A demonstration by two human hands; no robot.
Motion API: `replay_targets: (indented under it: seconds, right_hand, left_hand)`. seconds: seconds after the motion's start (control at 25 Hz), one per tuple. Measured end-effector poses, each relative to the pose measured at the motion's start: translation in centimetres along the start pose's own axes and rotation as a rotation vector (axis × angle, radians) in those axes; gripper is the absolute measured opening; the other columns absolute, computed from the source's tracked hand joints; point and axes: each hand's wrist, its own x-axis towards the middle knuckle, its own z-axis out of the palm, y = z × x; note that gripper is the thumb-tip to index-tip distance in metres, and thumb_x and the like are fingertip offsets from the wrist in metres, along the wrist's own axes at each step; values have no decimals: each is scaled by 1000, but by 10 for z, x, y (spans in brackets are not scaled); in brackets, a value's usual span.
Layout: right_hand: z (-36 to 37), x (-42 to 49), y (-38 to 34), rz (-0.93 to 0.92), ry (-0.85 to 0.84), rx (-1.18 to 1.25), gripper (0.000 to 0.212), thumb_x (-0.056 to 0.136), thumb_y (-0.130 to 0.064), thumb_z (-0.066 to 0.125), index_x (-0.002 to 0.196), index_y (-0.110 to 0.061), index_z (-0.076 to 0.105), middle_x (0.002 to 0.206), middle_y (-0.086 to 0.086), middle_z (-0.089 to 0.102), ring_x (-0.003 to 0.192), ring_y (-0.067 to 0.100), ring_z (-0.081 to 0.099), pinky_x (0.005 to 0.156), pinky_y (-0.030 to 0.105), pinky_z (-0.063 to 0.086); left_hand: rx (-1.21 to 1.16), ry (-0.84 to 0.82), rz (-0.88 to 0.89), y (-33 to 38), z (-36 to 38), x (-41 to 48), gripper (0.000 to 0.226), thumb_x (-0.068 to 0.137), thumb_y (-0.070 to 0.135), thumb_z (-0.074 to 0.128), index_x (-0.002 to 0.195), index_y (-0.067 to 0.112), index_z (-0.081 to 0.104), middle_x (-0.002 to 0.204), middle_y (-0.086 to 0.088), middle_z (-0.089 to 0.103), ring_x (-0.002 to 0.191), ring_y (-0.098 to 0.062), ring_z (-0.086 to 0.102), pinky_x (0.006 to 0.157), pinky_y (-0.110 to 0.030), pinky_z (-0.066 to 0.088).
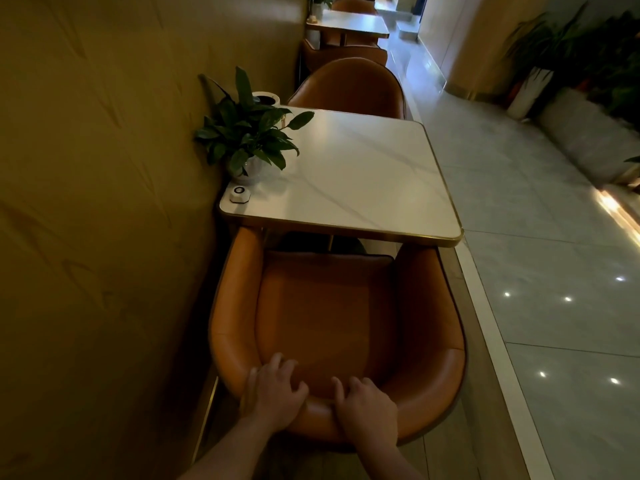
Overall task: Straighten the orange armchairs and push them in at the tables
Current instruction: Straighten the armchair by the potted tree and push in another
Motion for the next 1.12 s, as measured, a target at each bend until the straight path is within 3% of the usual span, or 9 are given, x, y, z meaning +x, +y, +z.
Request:
replay_targets:
  seconds: [0.36,0.56,0.88,1.12]
  right_hand:
    - [5,-4,-19,13,-63,50,51,92,-70,24,87,-31,57,92,-9,55,79,12,61,62,31,43]
    - [7,-3,-20,29,-24,33,49,91,-68,24,85,-31,56,90,-9,56,79,10,62,63,31,47]
    - [11,-4,-24,29,-9,10,51,88,-72,22,83,-32,53,87,-11,51,75,10,60,54,30,36]
    - [10,-4,-20,8,-12,27,44,90,-68,24,81,-33,49,88,-10,52,73,8,57,57,28,43]
  left_hand:
    - [-3,-18,-17,-22,-9,2,63,85,62,34,141,36,47,147,10,39,121,-14,49,106,-32,32]
    - [2,-29,-36,-22,-11,-1,61,88,59,39,143,33,46,147,7,40,122,-19,49,105,-33,34]
    - [22,-40,-30,-23,-10,2,61,88,59,38,143,34,45,146,7,41,125,-17,48,107,-33,31]
    - [37,-60,-36,-23,-7,3,63,86,62,33,141,34,46,142,6,43,122,-15,47,105,-33,31]
